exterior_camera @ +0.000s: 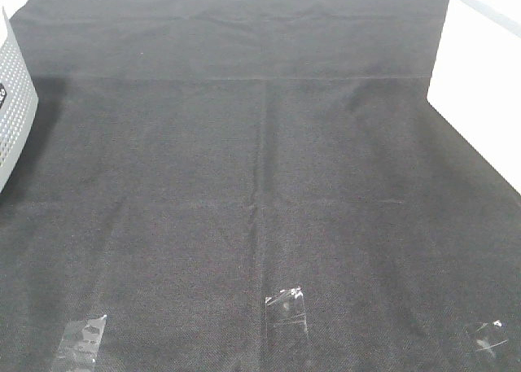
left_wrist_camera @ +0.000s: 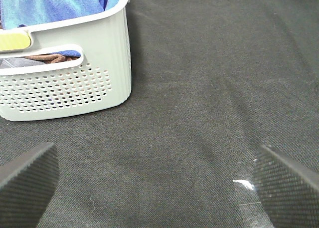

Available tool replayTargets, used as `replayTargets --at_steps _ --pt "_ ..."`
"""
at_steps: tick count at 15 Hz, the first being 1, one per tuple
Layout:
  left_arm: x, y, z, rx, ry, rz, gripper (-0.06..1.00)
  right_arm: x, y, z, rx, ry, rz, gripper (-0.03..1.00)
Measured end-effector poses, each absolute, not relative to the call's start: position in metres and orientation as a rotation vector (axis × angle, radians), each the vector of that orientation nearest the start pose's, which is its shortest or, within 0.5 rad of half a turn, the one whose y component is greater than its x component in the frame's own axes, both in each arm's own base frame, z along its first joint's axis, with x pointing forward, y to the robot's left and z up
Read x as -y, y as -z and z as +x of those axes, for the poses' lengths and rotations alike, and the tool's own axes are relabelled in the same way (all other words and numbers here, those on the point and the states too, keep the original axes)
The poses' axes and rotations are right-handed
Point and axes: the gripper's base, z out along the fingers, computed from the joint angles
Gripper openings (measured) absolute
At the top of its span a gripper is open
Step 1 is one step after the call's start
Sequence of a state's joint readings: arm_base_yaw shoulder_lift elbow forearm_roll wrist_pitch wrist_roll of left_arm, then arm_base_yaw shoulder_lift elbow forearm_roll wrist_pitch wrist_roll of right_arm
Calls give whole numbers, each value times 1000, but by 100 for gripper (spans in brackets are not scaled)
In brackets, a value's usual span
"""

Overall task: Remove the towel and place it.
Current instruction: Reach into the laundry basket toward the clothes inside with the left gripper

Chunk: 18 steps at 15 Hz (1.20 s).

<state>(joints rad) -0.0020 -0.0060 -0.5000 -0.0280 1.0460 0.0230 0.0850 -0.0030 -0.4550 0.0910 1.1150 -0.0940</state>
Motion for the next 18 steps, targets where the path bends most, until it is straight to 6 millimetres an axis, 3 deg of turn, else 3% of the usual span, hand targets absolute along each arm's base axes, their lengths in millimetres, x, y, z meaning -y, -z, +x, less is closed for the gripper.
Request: replayTargets --at_steps 18 --pt "2 -278 -5 -2023 20 26 99 -7 -261 -4 -2130 -106 -196 76"
